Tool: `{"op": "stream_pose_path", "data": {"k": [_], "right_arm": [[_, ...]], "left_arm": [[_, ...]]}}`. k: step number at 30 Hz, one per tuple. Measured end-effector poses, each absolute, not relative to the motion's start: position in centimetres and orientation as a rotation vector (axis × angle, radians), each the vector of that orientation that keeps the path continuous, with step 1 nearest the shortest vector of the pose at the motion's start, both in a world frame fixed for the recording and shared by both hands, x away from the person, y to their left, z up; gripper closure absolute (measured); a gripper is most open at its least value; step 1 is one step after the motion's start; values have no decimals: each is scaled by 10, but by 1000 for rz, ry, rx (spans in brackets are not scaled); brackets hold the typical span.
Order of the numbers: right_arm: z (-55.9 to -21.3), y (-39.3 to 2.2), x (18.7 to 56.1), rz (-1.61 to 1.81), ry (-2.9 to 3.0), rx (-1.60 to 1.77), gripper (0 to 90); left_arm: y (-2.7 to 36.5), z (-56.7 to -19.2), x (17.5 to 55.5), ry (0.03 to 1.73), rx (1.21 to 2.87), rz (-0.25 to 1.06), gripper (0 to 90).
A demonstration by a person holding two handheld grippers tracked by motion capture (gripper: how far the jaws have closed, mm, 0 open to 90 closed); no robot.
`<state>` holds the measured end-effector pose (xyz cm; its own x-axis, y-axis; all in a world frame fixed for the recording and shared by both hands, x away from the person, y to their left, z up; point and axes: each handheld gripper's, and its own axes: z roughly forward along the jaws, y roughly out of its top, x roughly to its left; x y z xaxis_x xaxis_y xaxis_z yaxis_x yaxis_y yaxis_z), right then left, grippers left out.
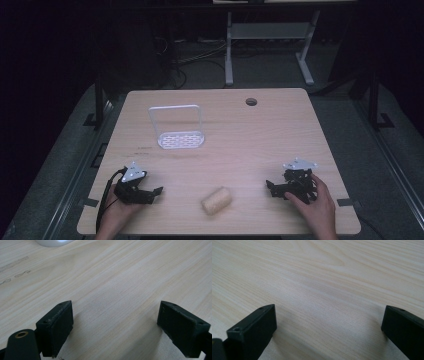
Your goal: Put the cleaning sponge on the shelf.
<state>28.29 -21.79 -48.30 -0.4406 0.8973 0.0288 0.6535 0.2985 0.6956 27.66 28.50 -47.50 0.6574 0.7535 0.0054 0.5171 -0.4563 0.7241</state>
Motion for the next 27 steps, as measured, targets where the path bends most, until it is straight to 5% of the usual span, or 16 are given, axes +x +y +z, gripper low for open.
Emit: {"op": "stream_pose_path", "data": {"k": [27], "right_arm": [[-483,-218,283,916,2208,1391,0]], "left_arm": [[267,-458,275,939,2205,355,136]]}}
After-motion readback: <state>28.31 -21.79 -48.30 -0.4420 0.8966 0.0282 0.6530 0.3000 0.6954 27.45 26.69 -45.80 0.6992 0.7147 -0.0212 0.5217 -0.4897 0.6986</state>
